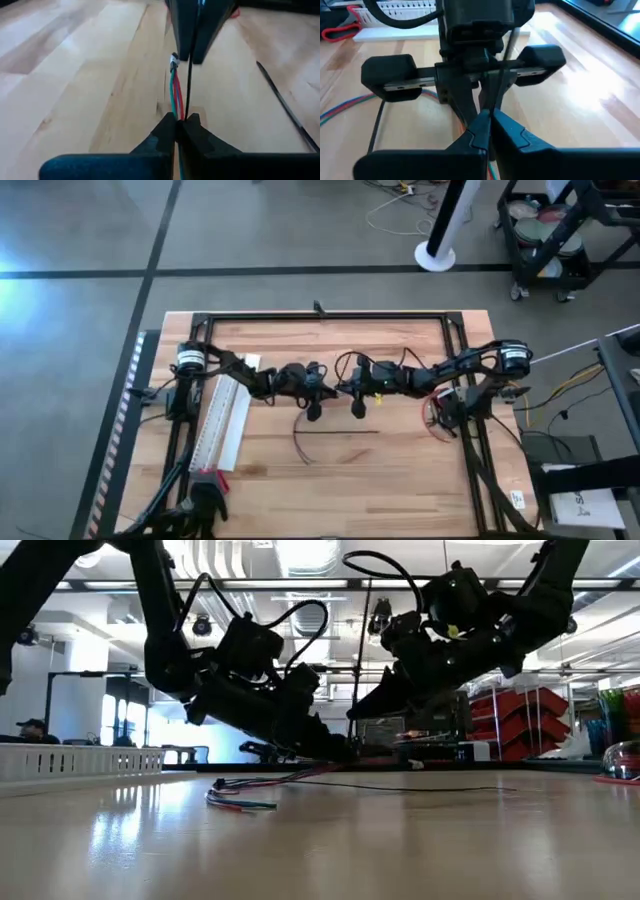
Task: Ziptie cables
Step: Wrap the cable wires using black ziptie
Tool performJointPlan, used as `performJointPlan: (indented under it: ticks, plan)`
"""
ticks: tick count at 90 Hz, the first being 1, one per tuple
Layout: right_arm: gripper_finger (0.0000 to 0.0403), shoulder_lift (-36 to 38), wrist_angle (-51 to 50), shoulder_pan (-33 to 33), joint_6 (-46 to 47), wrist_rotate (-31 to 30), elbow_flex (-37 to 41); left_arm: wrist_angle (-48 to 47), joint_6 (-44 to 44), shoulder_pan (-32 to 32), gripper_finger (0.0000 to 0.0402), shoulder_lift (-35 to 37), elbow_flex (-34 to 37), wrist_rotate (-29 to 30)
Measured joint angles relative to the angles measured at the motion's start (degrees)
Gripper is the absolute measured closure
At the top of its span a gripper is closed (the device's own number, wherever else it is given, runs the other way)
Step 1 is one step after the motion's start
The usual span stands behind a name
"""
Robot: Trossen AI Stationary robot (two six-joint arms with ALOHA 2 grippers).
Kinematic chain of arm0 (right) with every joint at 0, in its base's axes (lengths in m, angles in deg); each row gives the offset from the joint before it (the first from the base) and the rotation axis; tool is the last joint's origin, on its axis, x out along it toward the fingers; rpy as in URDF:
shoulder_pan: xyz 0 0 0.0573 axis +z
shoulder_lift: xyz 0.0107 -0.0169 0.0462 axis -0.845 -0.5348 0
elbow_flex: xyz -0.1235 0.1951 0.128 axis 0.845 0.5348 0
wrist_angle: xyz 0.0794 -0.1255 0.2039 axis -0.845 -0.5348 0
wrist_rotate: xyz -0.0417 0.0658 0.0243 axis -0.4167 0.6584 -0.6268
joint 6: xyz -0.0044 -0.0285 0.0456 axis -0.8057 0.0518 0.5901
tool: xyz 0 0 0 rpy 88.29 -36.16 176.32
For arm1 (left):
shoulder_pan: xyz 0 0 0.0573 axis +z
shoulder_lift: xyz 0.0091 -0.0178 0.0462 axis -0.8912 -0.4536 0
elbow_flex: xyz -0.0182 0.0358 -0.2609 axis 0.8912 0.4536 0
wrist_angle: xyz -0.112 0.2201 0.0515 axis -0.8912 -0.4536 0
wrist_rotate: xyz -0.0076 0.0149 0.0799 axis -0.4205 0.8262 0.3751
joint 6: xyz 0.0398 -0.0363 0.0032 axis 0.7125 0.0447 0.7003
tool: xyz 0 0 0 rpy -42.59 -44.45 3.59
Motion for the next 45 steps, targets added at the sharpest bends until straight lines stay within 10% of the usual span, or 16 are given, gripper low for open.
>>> performJointPlan:
  ticks: [45]
  plan:
    - [0.0316, -8.04, 3.94, 0.09, 3.07, 2.94, -1.59, -0.86, 0.91, 0.03, 0.0401, 0.0, -0.1, 0.0]
